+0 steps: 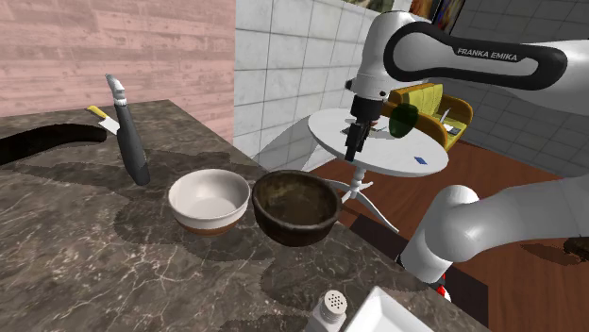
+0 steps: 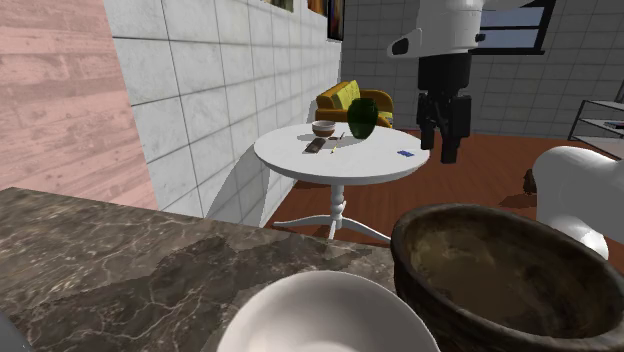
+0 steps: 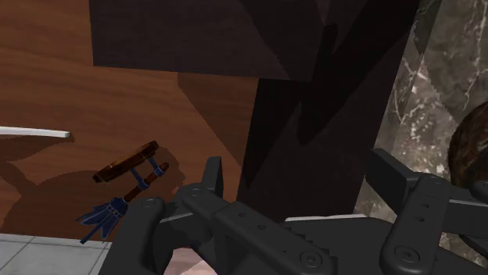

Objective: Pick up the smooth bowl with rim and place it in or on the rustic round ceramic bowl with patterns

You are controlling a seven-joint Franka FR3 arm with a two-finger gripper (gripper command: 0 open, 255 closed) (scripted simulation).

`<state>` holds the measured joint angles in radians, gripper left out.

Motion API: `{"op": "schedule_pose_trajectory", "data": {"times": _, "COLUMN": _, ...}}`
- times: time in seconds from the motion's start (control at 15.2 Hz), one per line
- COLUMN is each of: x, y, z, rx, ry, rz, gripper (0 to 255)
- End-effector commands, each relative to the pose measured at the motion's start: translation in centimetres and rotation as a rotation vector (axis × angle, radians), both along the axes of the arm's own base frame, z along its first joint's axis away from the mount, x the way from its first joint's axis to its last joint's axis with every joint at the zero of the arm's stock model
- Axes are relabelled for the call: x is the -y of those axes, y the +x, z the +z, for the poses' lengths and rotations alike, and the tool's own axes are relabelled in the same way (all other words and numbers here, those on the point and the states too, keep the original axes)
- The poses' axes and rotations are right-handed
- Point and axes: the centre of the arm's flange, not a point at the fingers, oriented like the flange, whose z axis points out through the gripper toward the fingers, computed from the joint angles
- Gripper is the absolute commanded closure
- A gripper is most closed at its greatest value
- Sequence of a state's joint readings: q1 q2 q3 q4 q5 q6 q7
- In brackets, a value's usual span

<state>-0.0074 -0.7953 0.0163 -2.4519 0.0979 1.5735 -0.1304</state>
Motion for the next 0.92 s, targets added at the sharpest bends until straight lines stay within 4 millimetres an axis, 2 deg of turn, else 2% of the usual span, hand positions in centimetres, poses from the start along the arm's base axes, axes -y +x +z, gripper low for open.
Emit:
{"op": "schedule_pose_trajectory", "data": {"times": 0.0, "x": 0.0, "y": 0.0, "z": 0.0, "rx": 0.0, "ry": 0.0, "rz": 0.0, "gripper": 0}}
{"op": "schedule_pose_trajectory", "data": {"times": 0.86, "x": -14.0, "y": 9.2, "z": -1.0, "rx": -0.011, "ry": 0.041, "rz": 0.031, "gripper": 0}}
